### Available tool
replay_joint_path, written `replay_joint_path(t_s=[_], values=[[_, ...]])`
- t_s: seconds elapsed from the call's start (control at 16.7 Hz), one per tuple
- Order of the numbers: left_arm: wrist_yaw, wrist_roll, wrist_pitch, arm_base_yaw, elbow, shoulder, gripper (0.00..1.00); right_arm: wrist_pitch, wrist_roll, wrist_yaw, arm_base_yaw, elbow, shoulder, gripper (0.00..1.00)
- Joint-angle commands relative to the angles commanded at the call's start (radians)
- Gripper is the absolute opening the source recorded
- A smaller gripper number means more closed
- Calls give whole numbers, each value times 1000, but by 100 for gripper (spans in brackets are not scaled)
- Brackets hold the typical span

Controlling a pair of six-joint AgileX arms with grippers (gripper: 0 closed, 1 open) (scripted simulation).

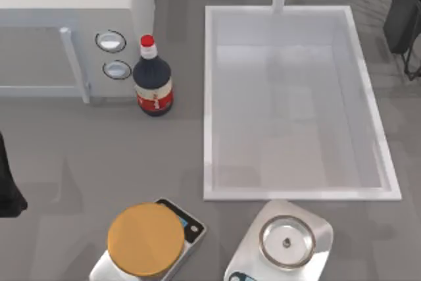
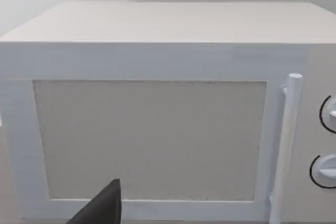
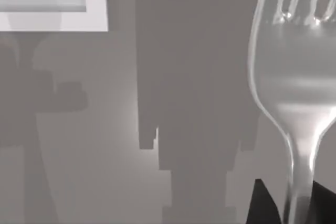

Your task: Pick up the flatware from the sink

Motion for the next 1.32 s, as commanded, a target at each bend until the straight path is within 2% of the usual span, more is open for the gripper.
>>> replay_joint_path(t_s=[0.48,1.02,1.32], values=[[0,0,0,0,0,0,100,17,-21,0,-19,-50,-30,0],[0,0,0,0,0,0,100,417,-17,-1,-18,-367,40,0],[0,0,0,0,0,0,100,450,-17,-1,-18,-398,49,0]])
